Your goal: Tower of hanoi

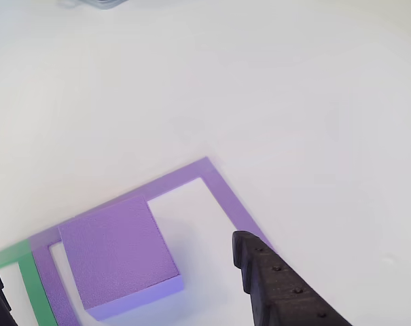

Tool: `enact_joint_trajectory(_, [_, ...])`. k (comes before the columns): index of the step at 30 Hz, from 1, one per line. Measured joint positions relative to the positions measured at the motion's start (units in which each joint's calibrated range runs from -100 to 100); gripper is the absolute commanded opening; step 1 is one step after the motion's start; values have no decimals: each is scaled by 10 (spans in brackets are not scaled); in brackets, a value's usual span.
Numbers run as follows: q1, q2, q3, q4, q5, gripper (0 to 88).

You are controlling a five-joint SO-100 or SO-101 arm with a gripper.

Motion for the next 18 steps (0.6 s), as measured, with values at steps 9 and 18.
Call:
enact_joint_trajectory(9, [-13, 131, 6, -175, 0, 433])
enact_joint_trajectory(18, [-17, 200, 10, -250, 0, 430])
